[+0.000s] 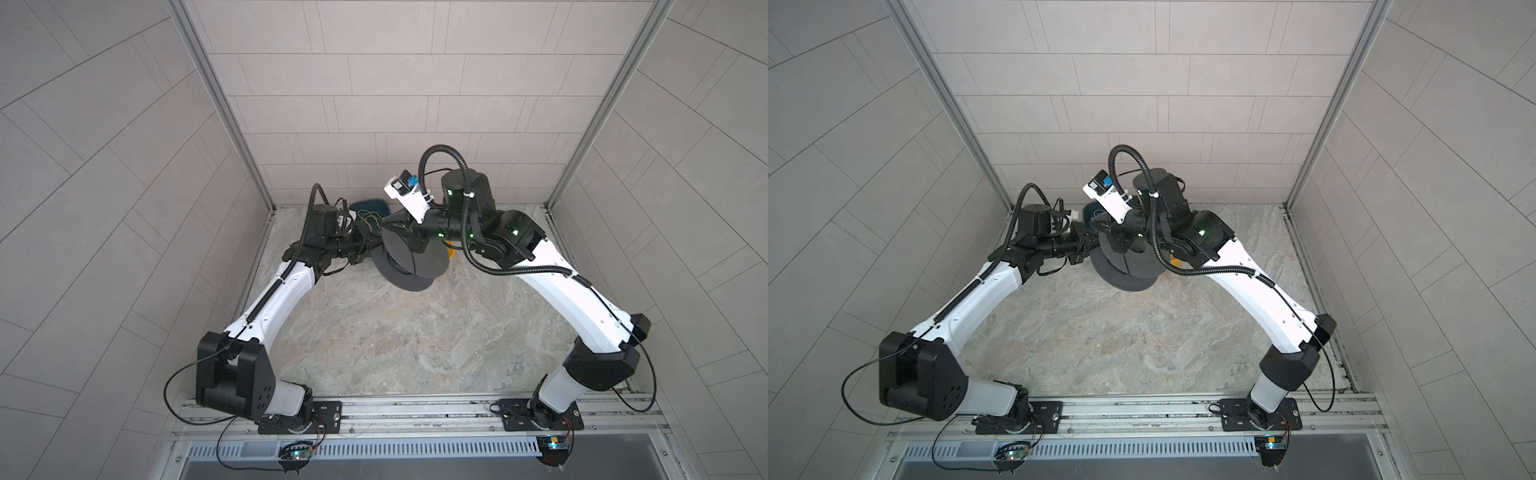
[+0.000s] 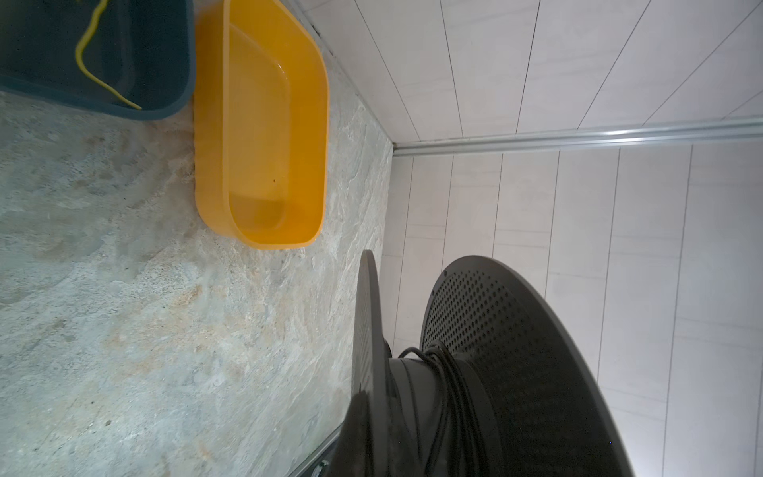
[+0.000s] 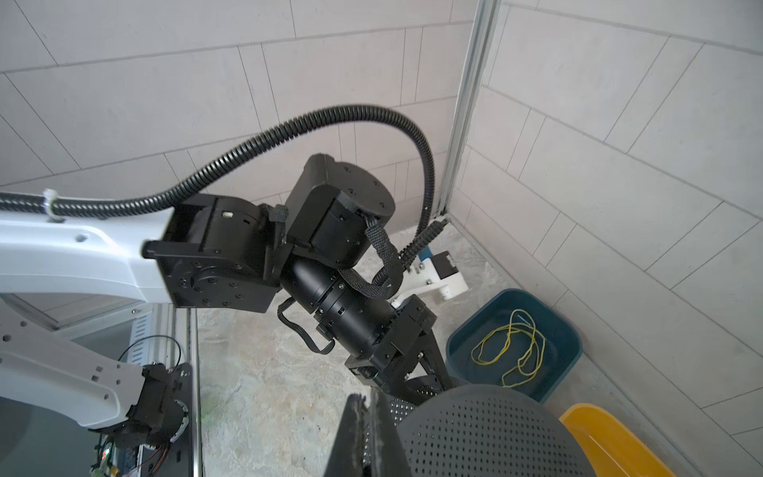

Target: Wrap the cables

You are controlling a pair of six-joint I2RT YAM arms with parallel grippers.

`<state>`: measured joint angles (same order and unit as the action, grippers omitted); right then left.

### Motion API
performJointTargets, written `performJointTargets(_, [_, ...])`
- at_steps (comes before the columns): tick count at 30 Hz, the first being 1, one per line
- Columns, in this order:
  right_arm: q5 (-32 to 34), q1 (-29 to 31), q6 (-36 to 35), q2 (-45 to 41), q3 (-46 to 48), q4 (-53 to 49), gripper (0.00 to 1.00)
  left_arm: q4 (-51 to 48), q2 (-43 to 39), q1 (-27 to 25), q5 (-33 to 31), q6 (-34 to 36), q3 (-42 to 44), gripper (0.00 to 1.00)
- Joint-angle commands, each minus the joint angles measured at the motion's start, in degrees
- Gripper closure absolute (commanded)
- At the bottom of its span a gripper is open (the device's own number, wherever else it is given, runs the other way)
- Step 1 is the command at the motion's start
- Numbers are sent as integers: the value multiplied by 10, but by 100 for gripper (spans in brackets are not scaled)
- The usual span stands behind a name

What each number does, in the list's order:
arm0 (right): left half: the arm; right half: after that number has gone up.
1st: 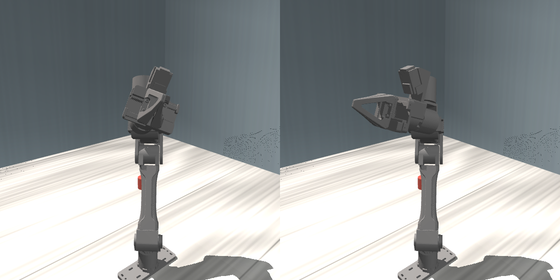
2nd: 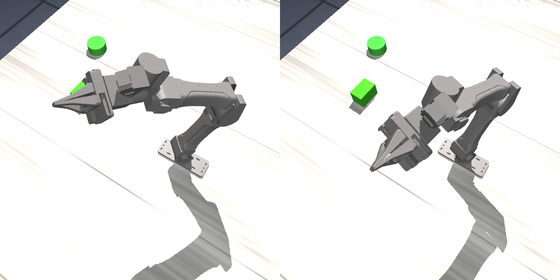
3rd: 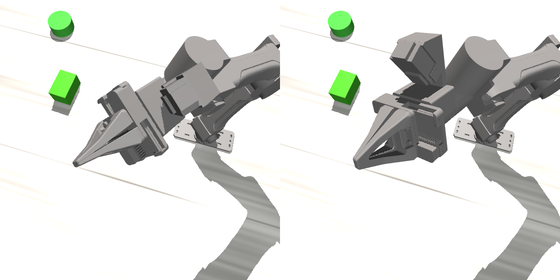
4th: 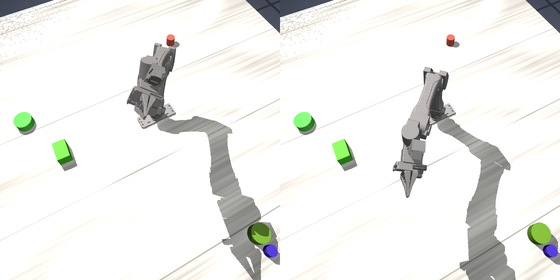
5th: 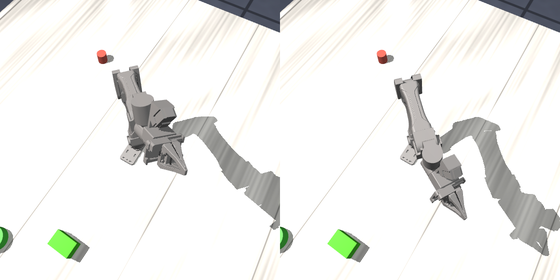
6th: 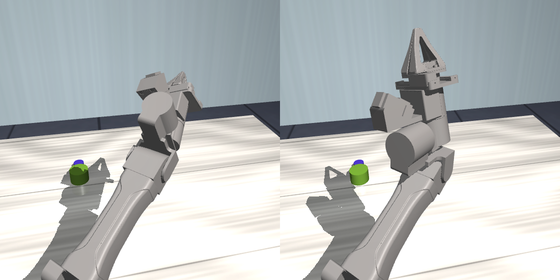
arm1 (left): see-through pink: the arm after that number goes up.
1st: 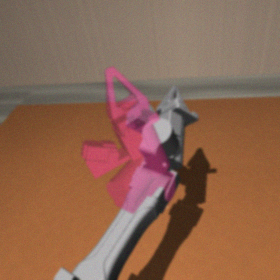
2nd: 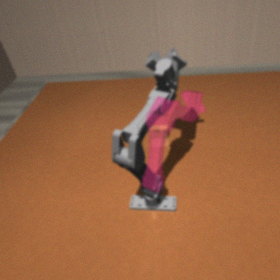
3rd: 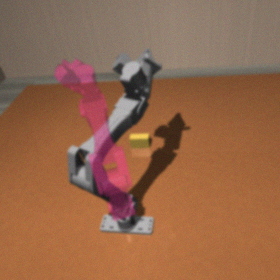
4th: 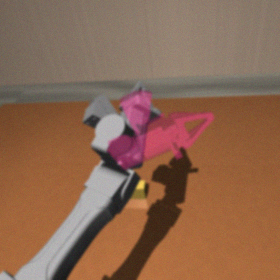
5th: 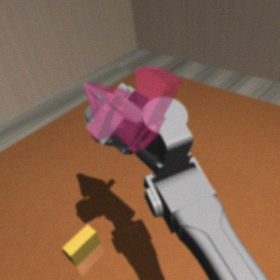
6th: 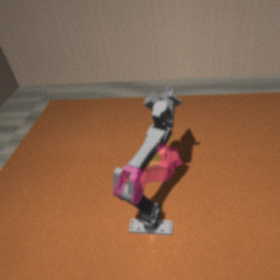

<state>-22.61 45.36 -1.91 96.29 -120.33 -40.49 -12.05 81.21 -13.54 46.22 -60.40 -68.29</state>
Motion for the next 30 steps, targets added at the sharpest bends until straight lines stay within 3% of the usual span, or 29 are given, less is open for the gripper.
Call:
performJointTargets(1, [-4,15,-17,29,-49,-76,100,-10,-7,-5,26,31,-34,100])
performJointTargets(12, [101,39,15,72,-71,-50,100,5,-7,-27,51,48,-37,100])
performJointTargets(16, [105,33,39,112,-125,-74,100,6,-12,-37,66,60,-35,100])
performJointTargets(24, [149,9,112,123,-127,-43,100,39,-15,-43,99,56,-22,100])
performJointTargets(30, [135,-33,149,121,-126,-46,100,56,-19,-43,116,57,-14,100])
